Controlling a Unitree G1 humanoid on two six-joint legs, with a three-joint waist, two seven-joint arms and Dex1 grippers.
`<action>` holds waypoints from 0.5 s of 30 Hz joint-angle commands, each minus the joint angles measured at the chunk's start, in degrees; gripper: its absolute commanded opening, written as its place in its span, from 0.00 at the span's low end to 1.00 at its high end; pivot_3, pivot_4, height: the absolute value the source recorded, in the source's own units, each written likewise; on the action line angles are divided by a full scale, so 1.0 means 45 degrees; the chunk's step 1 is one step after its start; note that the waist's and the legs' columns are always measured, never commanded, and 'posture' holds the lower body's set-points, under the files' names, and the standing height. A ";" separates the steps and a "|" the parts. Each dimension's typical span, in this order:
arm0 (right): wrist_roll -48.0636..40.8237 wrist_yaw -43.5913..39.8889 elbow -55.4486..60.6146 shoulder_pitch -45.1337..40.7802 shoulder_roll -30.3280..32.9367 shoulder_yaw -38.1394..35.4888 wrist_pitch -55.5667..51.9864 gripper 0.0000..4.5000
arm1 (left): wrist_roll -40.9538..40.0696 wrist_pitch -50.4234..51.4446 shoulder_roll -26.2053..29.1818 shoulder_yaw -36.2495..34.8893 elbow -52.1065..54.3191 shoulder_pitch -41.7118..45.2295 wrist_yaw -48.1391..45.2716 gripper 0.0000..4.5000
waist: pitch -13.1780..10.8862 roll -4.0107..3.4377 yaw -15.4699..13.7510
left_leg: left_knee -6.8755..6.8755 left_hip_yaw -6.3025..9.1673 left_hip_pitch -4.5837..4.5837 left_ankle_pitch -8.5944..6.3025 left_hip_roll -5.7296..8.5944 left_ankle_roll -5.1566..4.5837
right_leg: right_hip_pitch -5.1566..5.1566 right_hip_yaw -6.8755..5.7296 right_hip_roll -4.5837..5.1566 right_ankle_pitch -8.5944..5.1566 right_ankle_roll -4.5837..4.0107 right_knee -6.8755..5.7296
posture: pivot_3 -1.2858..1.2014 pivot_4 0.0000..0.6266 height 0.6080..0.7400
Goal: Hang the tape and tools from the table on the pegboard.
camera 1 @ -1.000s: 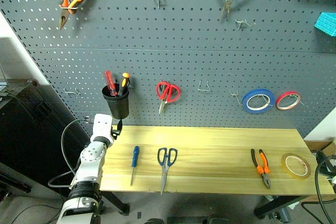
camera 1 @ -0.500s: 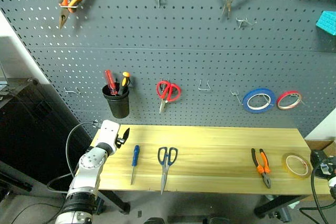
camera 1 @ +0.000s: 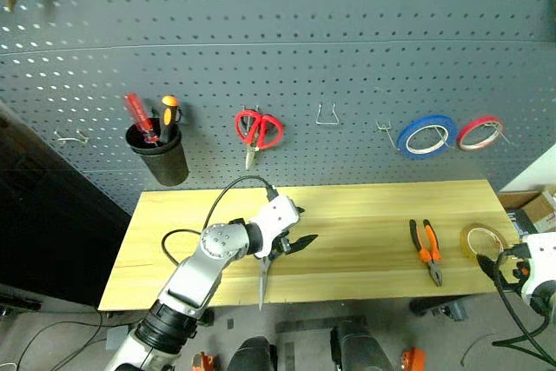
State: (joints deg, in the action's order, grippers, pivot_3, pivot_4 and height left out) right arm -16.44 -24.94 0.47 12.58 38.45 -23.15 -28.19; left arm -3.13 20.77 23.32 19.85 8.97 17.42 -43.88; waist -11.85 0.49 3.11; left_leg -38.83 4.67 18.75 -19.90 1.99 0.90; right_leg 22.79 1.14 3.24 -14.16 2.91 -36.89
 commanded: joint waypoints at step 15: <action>0.2543 -0.1583 -1.0756 -0.7792 0.1416 0.3096 0.1594 1.00 | -0.1387 0.0617 -0.0159 0.1773 0.2146 0.1338 -0.3213 0.74 | -0.0802 0.0062 -0.0042 | -0.0036 0.0004 0.0225 0.0012 0.0021 0.0015 | 0.0226 -0.0031 0.0085 0.0015 0.0000 -0.0015 | 0.52 0.50 1.00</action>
State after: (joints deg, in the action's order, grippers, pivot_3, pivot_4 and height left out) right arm -5.74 -31.30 -44.96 -21.43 43.02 -9.16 -22.52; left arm -7.43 23.10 22.48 27.70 15.31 23.79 -57.41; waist -15.46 0.77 2.93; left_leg -39.00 4.67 19.89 -19.82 2.09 1.02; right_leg 23.96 1.00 3.74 -14.09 2.91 -36.99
